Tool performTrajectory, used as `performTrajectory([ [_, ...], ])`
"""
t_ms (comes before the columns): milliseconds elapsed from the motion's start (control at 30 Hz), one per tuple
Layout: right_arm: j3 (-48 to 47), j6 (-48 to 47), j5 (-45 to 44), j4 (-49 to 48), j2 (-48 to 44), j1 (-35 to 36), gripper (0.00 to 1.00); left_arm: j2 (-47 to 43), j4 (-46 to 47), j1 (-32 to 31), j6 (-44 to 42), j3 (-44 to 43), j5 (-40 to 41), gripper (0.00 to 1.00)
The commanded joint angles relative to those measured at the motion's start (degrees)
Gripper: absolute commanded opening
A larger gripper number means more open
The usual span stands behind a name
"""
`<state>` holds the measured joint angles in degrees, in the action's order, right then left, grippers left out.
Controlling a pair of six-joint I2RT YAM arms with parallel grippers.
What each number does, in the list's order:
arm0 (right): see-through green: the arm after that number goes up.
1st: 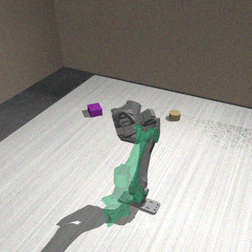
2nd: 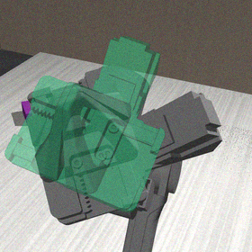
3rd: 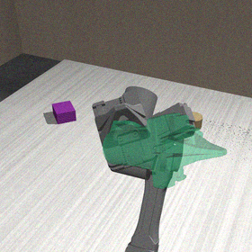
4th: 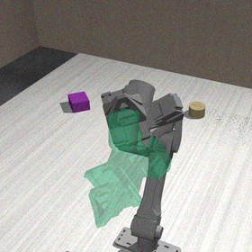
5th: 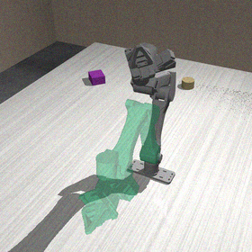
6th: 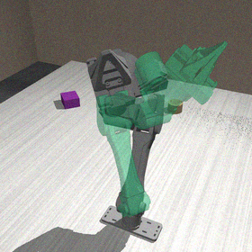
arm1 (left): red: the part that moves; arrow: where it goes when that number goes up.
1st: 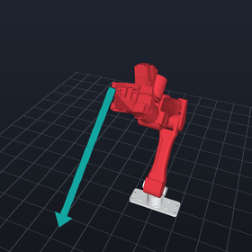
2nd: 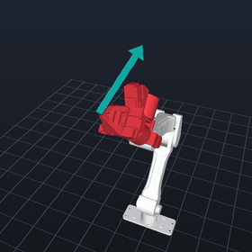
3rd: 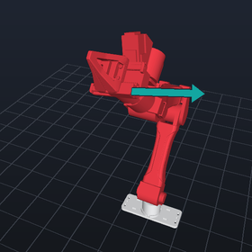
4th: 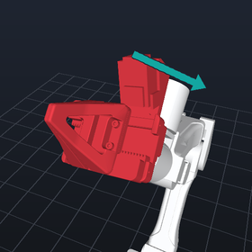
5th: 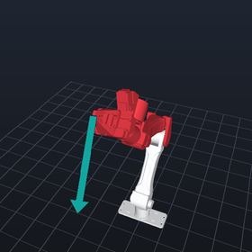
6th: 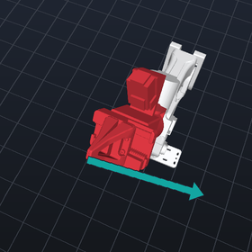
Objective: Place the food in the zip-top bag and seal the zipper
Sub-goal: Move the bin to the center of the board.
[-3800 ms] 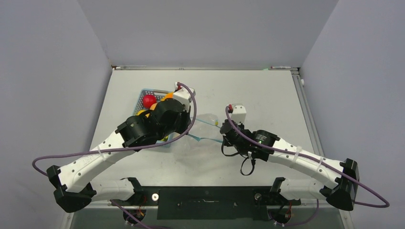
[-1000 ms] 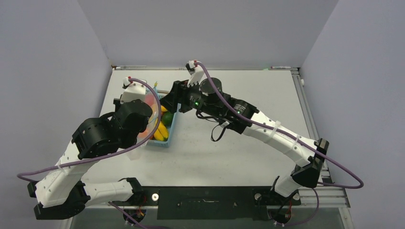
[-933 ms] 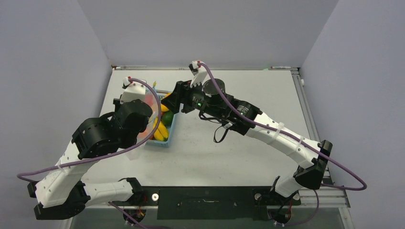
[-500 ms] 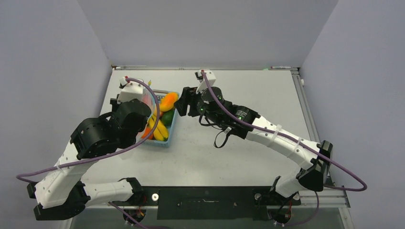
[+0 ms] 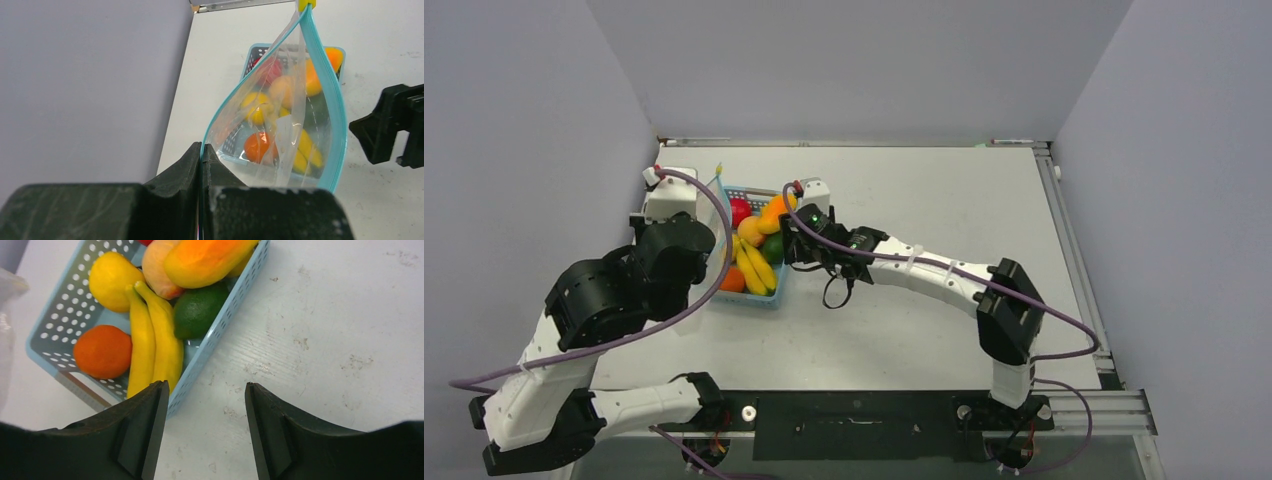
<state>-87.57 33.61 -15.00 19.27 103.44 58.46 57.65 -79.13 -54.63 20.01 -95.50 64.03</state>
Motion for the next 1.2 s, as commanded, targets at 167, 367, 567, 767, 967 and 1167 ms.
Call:
performTrajectory([
  [167,-8.9,2.0,0.3,-0.2,10.0,0.1,0.58,-2.8,2.2,0.5,0.6,0.9,-0.6,0.00],
  [367,-11.9,4.5,1.9,-0.7,14.6,-0.1,0.58,-4.0,3.1,0.6,0.3,2.0,-1.1,0.00],
  [567,-15.6,6.2,2.2,1.1,19.5,-0.2,0.55,-4.4,3.2,0.7,0.2,2.6,-1.5,0.00],
  [767,-17.0,6.9,0.7,2.5,22.1,-0.3,0.49,-5.3,3.2,0.8,0.0,2.5,-1.9,0.00],
  [967,-17.2,6.7,-0.4,3.5,23.4,-0.4,0.30,-5.4,3.4,0.8,-0.1,3.0,-2.2,0.00],
  [1167,-15.8,6.8,-0.7,3.9,22.4,-0.9,0.16,-5.4,3.8,0.8,-0.2,3.0,-2.0,0.00],
])
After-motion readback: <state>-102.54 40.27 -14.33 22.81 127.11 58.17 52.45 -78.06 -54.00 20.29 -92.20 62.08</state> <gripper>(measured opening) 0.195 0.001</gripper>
